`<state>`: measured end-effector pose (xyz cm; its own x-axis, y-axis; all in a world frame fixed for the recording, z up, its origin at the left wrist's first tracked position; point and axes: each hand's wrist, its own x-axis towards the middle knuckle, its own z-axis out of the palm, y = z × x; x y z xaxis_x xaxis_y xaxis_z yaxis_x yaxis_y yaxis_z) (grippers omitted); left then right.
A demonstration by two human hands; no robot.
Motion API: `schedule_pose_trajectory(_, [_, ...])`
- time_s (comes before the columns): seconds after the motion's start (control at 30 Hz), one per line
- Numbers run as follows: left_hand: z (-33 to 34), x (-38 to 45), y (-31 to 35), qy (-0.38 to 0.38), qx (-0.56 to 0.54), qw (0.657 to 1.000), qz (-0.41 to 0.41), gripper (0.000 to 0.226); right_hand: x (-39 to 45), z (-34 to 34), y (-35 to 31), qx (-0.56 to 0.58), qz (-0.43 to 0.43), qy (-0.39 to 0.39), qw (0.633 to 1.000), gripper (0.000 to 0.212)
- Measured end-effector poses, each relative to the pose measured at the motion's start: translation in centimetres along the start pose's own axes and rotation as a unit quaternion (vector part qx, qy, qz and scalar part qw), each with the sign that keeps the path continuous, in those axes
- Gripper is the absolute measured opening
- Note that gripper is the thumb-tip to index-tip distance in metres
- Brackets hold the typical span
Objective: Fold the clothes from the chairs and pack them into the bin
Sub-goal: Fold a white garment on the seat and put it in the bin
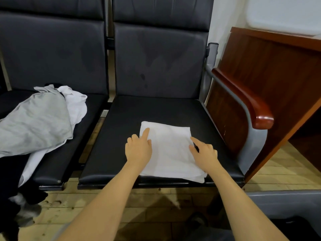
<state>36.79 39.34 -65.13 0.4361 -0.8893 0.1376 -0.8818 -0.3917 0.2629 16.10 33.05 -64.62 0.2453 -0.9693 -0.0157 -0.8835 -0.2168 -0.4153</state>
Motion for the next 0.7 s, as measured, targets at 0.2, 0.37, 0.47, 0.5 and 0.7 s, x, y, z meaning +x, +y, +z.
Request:
schedule_pose_trajectory(0.2, [0.0, 0.9, 0.1, -0.022, -0.104, 0.993, 0.047, 0.044, 0.9, 0.6, -1.8, -0.039, 0.012, -0.041, 0.998, 0.051])
schedule_pose_trajectory(0.37, [-1.5, -0.5, -0.1, -0.004, -0.190, 0.977, 0.097, 0.038, 0.4, 0.6, -2.6, 0.091, -0.021, -0.054, 0.994, 0.043])
schedule_pose_trajectory(0.47, [-2.6, -1.9, -0.1, 0.018, -0.234, 0.966, 0.105, 0.036, -1.2, -0.3, -3.1, 0.152, -0.052, -0.033, 0.986, 0.038])
schedule_pose_trajectory(0.5, [-3.1, -2.5, 0.0, 0.024, -0.245, 0.963, 0.107, 0.035, -1.8, -0.7, -3.3, 0.153, -0.062, -0.017, 0.986, 0.037])
schedule_pose_trajectory(0.7, [-7.3, -5.6, 2.5, 0.063, -0.294, 0.945, 0.125, 0.033, -6.5, -6.2, -3.4, 0.135, -0.097, 0.080, 0.983, 0.037])
